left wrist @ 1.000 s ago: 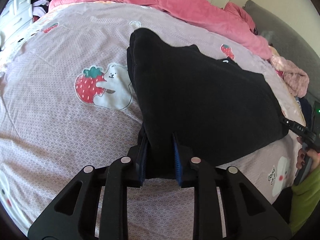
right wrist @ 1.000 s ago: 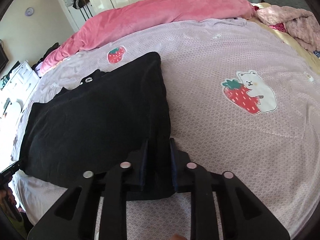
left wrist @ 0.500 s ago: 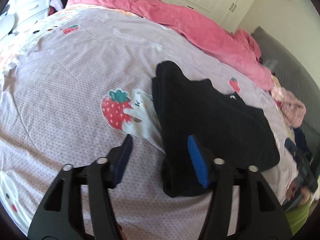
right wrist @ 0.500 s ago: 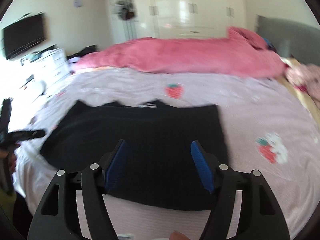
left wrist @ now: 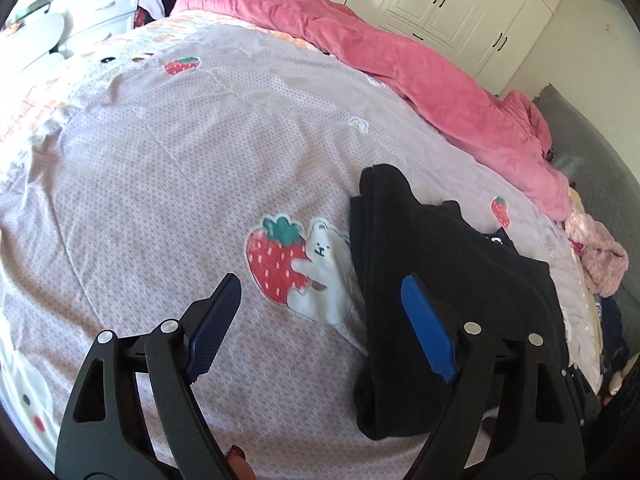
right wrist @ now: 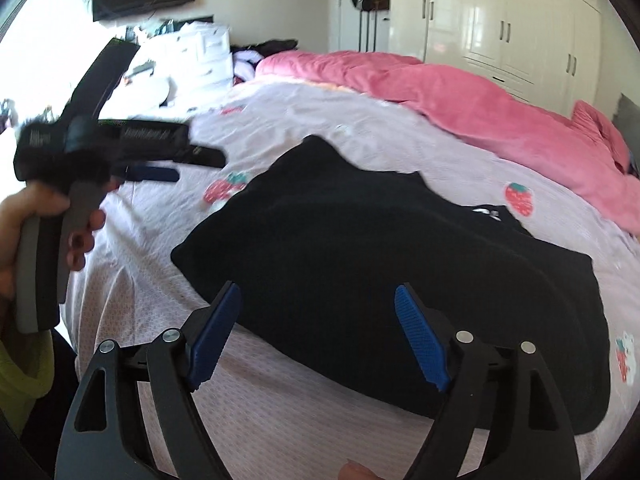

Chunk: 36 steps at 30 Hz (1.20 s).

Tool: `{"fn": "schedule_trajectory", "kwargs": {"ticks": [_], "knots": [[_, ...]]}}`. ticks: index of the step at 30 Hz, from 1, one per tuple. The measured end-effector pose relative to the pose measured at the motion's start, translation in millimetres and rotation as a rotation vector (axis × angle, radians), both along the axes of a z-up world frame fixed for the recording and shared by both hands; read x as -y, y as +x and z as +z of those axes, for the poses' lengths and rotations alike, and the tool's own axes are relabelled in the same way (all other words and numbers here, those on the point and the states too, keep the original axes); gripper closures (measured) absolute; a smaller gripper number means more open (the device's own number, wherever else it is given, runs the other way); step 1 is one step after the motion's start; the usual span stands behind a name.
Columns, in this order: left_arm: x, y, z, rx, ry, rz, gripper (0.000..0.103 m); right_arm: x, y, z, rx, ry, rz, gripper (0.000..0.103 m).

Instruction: Fold small clothes

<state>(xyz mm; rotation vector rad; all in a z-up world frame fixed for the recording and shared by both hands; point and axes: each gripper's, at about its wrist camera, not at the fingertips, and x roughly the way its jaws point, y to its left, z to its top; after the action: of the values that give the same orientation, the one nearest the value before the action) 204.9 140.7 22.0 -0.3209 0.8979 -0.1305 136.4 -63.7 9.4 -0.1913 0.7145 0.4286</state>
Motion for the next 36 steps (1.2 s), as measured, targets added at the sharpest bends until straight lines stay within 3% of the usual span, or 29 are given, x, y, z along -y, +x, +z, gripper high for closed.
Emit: {"fn": "schedule_trajectory", "kwargs": {"ticks": [16, 22, 24, 27, 28, 31, 33, 36], "knots": [[17.8, 25.2, -7.4, -0.03, 0.038, -0.002, 0.028, -49.1, 3.8, -34.1, 0.005, -0.158, 0.066, 0.023], [23.5, 34.6, -15.3, -0.06, 0.026, 0.0, 0.028, -55.5, 9.1, -46.5, 0.026, -0.195, 0.003, 0.019], [25.5, 37.5, -18.7, -0.072, 0.021, -0.002, 0.02, -58.3, 9.6, -47.7, 0.057, -0.216, -0.001, 0.018], [28.0, 40.4, -22.2, -0.088, -0.013, -0.015, 0.02, -58.3, 13.6, -48.9, 0.081, -0.216, -0.012, 0.019], [28.5, 40.8, -22.3, -0.087, -0.031, -0.019, 0.02, -56.7, 15.0, -48.4, 0.084, -0.209, -0.018, 0.022], [31.0, 43.7, -22.6, -0.087, -0.069, -0.03, 0.02, -47.1, 19.2, -43.0, 0.094, -0.164, -0.045, 0.051], [31.6, 46.7, -24.2, -0.093, -0.096, -0.03, 0.02, -36.7, 20.0, -36.9, 0.086, -0.096, -0.04, 0.082], [33.2, 52.6, -28.2, -0.109, -0.156, -0.037, 0.02, -22.0, 18.0, -26.6, 0.081, -0.004, -0.034, 0.095]]}}
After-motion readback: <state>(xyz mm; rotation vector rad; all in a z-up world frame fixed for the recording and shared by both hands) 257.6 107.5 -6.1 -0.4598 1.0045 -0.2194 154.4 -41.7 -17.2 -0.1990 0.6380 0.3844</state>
